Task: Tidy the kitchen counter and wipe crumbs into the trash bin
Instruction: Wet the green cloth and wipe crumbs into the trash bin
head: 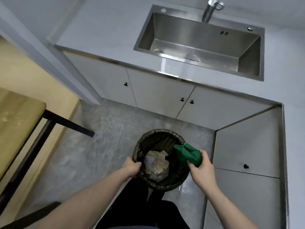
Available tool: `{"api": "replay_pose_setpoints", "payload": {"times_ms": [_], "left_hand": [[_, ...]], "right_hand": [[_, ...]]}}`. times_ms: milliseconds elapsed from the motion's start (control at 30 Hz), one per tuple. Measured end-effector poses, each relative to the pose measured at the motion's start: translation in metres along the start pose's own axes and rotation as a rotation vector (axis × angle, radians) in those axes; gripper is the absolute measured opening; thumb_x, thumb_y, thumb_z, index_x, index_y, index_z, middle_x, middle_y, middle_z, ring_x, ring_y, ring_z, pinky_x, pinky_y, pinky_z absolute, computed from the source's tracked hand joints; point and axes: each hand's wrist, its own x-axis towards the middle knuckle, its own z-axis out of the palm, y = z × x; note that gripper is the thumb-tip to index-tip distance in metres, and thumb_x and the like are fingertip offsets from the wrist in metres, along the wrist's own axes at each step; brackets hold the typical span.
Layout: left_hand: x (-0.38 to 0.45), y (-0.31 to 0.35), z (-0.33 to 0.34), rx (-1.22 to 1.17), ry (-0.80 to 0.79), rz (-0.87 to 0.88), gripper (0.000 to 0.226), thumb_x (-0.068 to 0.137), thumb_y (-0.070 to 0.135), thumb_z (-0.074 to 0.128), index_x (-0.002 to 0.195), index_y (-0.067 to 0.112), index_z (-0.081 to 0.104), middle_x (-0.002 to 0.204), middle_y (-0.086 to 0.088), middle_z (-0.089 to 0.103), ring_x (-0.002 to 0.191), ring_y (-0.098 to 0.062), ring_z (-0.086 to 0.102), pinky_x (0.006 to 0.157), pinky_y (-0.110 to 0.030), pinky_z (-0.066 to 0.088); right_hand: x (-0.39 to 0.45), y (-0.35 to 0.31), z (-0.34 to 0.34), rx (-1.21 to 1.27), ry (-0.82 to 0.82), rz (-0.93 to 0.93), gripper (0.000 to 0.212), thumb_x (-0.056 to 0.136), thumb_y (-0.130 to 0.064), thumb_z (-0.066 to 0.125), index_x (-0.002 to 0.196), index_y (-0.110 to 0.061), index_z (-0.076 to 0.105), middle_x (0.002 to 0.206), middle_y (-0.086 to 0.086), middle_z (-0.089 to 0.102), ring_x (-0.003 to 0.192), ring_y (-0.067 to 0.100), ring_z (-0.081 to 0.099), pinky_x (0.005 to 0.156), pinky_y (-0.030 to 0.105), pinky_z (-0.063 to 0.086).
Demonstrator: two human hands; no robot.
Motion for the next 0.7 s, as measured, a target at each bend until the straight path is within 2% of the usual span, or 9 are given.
{"api": "replay_pose_setpoints", "payload": {"times_ms": [100, 133, 233, 333, 467, 533, 600, 633, 700], "left_hand": [[-0.027, -0.036, -0.038, -0.047, 0.011, 0.002, 0.055, 0.088, 0.019, 0.060, 0.140, 0.011, 0.046, 0.126, -0.019, 0.062, 0.110, -0.039, 0.065, 0.093, -0.047, 0.058], [-0.031, -0.045, -0.046, -0.053, 0.008, -0.002, 0.057, 0.088, 0.020, 0.061, 0.142, 0.011, 0.045, 0.128, -0.018, 0.062, 0.111, -0.038, 0.065, 0.095, -0.046, 0.057], [-0.038, -0.074, -0.082, -0.067, 0.003, -0.026, 0.062, 0.089, 0.025, 0.060, 0.146, 0.011, 0.040, 0.131, -0.018, 0.060, 0.113, -0.037, 0.064, 0.097, -0.045, 0.056], [-0.036, -0.101, -0.121, -0.089, 0.001, -0.022, 0.062, 0.090, 0.025, 0.058, 0.148, 0.013, 0.039, 0.131, -0.018, 0.059, 0.111, -0.036, 0.065, 0.094, -0.044, 0.058], [-0.027, -0.136, -0.178, -0.141, 0.027, -0.034, 0.054, 0.090, 0.021, 0.058, 0.140, 0.012, 0.043, 0.126, -0.018, 0.060, 0.105, -0.037, 0.067, 0.085, -0.046, 0.062], [-0.021, -0.153, -0.205, -0.157, 0.035, -0.034, 0.049, 0.088, 0.021, 0.058, 0.135, 0.012, 0.045, 0.123, -0.018, 0.060, 0.102, -0.036, 0.067, 0.083, -0.045, 0.062], [-0.014, -0.174, -0.227, -0.164, 0.062, -0.054, 0.046, 0.089, 0.021, 0.060, 0.132, 0.011, 0.047, 0.124, -0.018, 0.061, 0.106, -0.035, 0.065, 0.087, -0.041, 0.060], [-0.011, -0.183, -0.236, -0.185, 0.078, -0.064, 0.045, 0.088, 0.019, 0.061, 0.131, 0.011, 0.049, 0.122, -0.018, 0.062, 0.105, -0.035, 0.066, 0.084, -0.039, 0.060], [-0.007, -0.201, -0.254, -0.250, 0.098, -0.080, 0.039, 0.085, 0.013, 0.061, 0.123, 0.010, 0.056, 0.106, -0.018, 0.067, 0.089, -0.033, 0.070, 0.065, -0.037, 0.062]], "right_hand": [[-0.022, -0.036, 0.020, -0.016, -0.057, -0.058, 0.037, 0.086, -0.024, 0.071, 0.114, -0.042, 0.055, 0.093, -0.009, 0.072, 0.078, 0.015, 0.070, 0.068, 0.033, 0.058], [-0.027, -0.044, 0.026, -0.023, -0.069, -0.077, 0.037, 0.087, -0.023, 0.072, 0.116, -0.041, 0.056, 0.094, -0.011, 0.072, 0.080, 0.011, 0.070, 0.068, 0.030, 0.058], [-0.041, -0.080, 0.052, -0.061, -0.106, -0.164, 0.038, 0.087, -0.022, 0.073, 0.117, -0.040, 0.059, 0.098, -0.021, 0.071, 0.089, -0.013, 0.063, 0.065, 0.005, 0.046], [-0.054, -0.113, 0.086, -0.071, -0.137, -0.188, 0.039, 0.088, -0.020, 0.074, 0.116, -0.041, 0.059, 0.098, -0.023, 0.070, 0.091, -0.015, 0.061, 0.065, 0.002, 0.044], [-0.069, -0.159, 0.144, -0.090, -0.170, -0.245, 0.040, 0.088, -0.019, 0.074, 0.106, -0.050, 0.056, 0.095, -0.029, 0.069, 0.092, -0.013, 0.064, 0.075, 0.006, 0.049], [-0.073, -0.181, 0.174, -0.098, -0.194, -0.279, 0.039, 0.088, -0.019, 0.073, 0.111, -0.046, 0.058, 0.100, -0.027, 0.070, 0.095, -0.011, 0.063, 0.086, 0.020, 0.054], [-0.078, -0.202, 0.203, -0.092, -0.215, -0.299, 0.037, 0.089, -0.019, 0.072, 0.114, -0.042, 0.059, 0.101, -0.023, 0.071, 0.095, -0.005, 0.066, 0.087, 0.030, 0.057], [-0.080, -0.212, 0.215, -0.084, -0.224, -0.309, 0.036, 0.089, -0.019, 0.071, 0.112, -0.044, 0.059, 0.100, -0.021, 0.072, 0.092, -0.002, 0.068, 0.085, 0.033, 0.059], [-0.084, -0.234, 0.241, -0.081, -0.251, -0.340, 0.036, 0.089, -0.020, 0.071, 0.109, -0.047, 0.057, 0.099, -0.020, 0.072, 0.091, 0.000, 0.069, 0.082, 0.033, 0.060]]}}
